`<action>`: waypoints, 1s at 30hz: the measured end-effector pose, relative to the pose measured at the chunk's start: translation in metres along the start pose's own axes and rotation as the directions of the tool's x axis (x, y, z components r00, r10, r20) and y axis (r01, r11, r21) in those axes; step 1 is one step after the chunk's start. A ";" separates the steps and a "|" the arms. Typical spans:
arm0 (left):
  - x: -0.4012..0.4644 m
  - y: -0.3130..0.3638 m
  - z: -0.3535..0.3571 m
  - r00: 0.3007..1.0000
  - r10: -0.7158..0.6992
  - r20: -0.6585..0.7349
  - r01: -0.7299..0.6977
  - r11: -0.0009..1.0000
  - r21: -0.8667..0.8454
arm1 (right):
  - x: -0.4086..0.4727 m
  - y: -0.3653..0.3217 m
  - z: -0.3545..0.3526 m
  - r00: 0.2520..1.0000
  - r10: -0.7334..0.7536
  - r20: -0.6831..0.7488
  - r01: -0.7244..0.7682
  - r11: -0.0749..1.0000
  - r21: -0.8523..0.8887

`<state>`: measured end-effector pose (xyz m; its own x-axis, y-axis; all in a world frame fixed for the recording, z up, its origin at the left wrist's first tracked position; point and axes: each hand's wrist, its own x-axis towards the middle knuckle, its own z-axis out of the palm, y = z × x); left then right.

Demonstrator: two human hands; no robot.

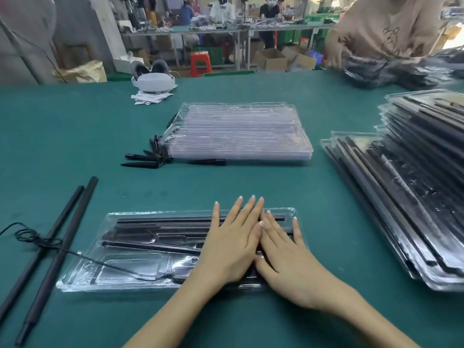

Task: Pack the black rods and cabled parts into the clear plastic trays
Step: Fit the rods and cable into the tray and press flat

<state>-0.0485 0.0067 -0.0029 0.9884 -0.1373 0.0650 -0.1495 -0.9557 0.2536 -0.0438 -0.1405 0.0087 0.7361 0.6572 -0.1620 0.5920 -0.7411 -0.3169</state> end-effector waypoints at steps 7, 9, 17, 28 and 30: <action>-0.001 0.002 0.000 0.999 0.012 0.041 -0.016 0.996 0.093 | 0.007 0.042 -0.085 0.988 0.083 -0.128 -0.077 0.996 0.050; -0.001 0.002 0.000 0.999 0.009 0.040 -0.013 0.996 0.093 | 0.015 0.048 -0.091 0.993 0.112 0.038 -0.103 0.976 -0.193; 0.001 0.023 0.006 0.998 -0.040 0.049 0.032 0.986 0.164 | 0.034 0.045 -0.088 0.923 0.149 0.354 -0.047 0.959 -0.280; -0.002 0.024 0.007 1.000 -0.026 0.018 0.025 1.000 0.014 | 0.037 0.048 -0.084 0.909 0.159 0.386 -0.068 0.968 -0.240; -0.002 0.025 0.007 0.999 -0.025 0.031 0.024 0.999 0.024 | 0.037 0.050 -0.084 0.907 0.159 0.390 -0.084 0.975 -0.204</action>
<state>-0.0535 -0.0183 -0.0033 0.9922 -0.1212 0.0287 -0.1245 -0.9648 0.2316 0.0408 -0.1646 0.0654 0.6336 0.5316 -0.5622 0.5827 -0.8058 -0.1052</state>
